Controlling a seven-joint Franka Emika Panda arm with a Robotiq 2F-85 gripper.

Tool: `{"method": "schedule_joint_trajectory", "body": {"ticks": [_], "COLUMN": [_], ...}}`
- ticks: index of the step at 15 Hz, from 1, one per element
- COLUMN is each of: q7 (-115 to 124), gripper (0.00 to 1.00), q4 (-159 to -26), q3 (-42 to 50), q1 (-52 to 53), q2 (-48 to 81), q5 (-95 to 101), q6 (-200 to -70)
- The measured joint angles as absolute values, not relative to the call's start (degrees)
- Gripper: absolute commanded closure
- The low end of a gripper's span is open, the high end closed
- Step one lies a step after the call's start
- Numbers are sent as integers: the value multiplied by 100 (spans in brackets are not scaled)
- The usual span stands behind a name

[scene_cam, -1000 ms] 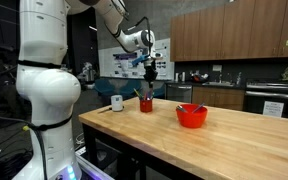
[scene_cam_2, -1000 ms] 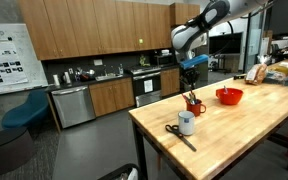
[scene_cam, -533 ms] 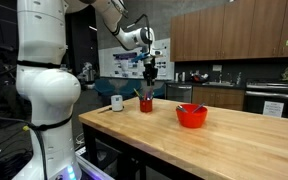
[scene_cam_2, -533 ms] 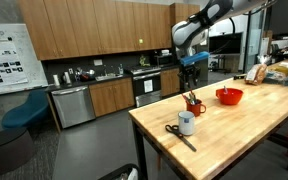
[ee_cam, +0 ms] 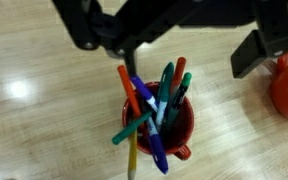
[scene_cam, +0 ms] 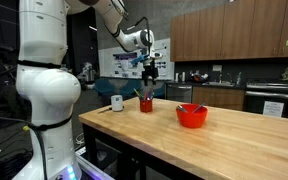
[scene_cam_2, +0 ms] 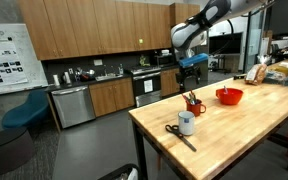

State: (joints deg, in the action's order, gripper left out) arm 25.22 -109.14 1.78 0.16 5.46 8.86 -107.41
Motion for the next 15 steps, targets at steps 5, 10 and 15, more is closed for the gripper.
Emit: {"method": "schedule_joint_trajectory", "body": {"ticks": [5, 10, 15], "q7": [2528, 2528, 2529], "gripper": [0, 36, 77], "q4": [-10920, -10936, -10935], "q3": [211, 299, 340], "q1": [7, -14, -14], "q2": [699, 839, 876], "q5": [927, 938, 939], "q6": [-10919, -11180, -11240]}}
